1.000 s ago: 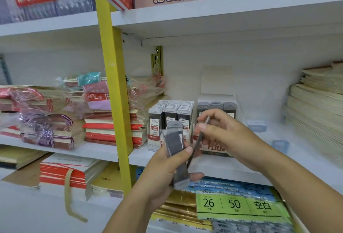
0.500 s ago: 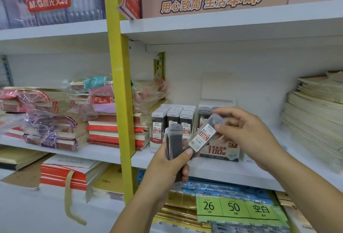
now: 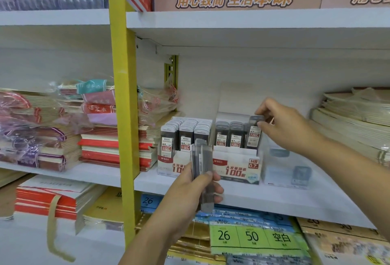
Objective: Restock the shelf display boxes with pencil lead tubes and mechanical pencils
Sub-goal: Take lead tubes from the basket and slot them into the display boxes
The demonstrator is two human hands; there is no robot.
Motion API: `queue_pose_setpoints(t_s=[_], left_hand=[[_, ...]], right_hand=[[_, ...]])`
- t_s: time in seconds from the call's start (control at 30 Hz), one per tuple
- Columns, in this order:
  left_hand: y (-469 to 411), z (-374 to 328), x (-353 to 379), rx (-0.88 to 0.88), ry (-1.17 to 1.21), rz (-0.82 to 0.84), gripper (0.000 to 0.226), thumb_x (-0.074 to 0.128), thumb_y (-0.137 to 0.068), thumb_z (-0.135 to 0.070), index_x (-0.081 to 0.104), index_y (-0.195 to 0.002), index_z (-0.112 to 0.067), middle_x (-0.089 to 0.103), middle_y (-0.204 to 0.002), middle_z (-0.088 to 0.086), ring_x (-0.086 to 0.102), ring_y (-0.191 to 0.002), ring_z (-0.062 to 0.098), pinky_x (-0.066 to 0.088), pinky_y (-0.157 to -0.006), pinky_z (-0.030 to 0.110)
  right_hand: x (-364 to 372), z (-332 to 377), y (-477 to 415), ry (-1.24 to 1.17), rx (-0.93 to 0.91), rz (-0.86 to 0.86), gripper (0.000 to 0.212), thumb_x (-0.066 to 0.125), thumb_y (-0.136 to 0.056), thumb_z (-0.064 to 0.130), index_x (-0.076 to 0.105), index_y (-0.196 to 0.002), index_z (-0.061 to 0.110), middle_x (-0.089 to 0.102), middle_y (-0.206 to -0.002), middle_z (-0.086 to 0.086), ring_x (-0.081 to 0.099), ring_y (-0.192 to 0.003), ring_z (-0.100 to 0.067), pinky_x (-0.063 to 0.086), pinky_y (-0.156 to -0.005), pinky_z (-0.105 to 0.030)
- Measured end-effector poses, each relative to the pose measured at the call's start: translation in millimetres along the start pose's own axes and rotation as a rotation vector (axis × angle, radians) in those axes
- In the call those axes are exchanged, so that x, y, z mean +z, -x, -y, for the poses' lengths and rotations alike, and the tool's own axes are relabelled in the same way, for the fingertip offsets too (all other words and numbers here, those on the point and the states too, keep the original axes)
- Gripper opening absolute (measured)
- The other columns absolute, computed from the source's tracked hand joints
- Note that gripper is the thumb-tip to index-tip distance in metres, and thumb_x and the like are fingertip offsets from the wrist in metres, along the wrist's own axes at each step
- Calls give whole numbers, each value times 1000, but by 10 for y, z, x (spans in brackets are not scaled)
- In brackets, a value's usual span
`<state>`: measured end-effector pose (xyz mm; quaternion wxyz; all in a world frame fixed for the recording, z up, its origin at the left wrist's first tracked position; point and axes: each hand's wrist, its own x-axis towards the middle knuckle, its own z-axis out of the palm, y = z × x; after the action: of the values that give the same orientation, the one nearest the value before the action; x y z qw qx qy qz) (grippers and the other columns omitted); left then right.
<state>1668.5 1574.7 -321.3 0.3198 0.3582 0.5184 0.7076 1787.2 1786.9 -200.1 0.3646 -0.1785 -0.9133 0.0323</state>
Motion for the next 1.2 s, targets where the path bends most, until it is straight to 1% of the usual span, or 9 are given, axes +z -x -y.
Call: queue_pose_setpoints(t_s=[0.23,0.37,0.47,0.6,0.73,0.83,0.93,1.07,1.2], left_hand=[[70,-70,-78,36,37,25,24,55,-102,-23,62,-124,-17,77,-108,8,76,-90,22,60,-72,27],[78,-74,-87,49,39,34,27,58,-99,-25,62,-125,-20,76,-113,7,74,-99,25,59,-77,31],[86,-78,-66,57,59,53,34,64,-92,-31,63,-124,-20,76,-115,7,74,-103,25,60,-77,30],[112,-67,14,63,103,93,28,68,-88,-33,71,-115,-23,74,-117,10,73,-105,27,60,-77,31],[136,-27,36,36,108,105,28,65,-90,-34,71,-115,-23,75,-116,11,73,-107,27,61,-76,33],[157,-11,-3,-16,89,124,31,62,-89,-40,71,-113,-23,75,-117,9,72,-108,25,61,-74,33],[161,14,-84,-43,13,97,37,65,-87,-46,71,-117,-25,76,-113,4,74,-93,17,57,-64,26],[145,30,-167,-35,60,-13,46,83,-71,-34,66,-110,-16,63,-77,5,49,-59,12,40,-49,20],[134,2,-207,71,124,-141,40,81,-72,-14,58,-104,-14,59,-70,1,45,-53,8,40,-46,19]], right_hand=[[183,-110,-170,118,177,68,7,67,-87,38,68,-89,32,48,-95,5,37,-107,-19,31,-80,-32],[187,11,-85,247,128,-96,20,64,-89,38,73,-105,31,49,-97,5,36,-104,-17,27,-81,-28],[204,278,233,-66,42,-134,18,59,-89,37,69,-104,36,56,-88,20,46,-89,0,37,-78,-22],[367,654,635,-702,116,269,20,62,-90,38,61,-102,53,66,-93,23,64,-79,2,54,-70,-21],[454,684,698,-928,166,284,26,65,-90,15,64,-108,34,73,-93,0,62,-59,-6,49,-55,-18],[423,628,694,-1055,192,290,25,63,-91,6,63,-110,22,73,-92,-3,60,-55,-11,47,-50,-21],[372,572,684,-1167,204,269,18,62,-90,5,60,-106,13,73,-94,-4,66,-66,-21,52,-58,-26],[379,539,707,-1170,230,275,3,62,-91,12,62,-93,10,74,-96,-10,70,-82,-25,55,-72,-29],[405,521,762,-1042,206,335,26,65,-85,-4,68,-100,17,73,-104,5,69,-99,-9,57,-75,-23]])
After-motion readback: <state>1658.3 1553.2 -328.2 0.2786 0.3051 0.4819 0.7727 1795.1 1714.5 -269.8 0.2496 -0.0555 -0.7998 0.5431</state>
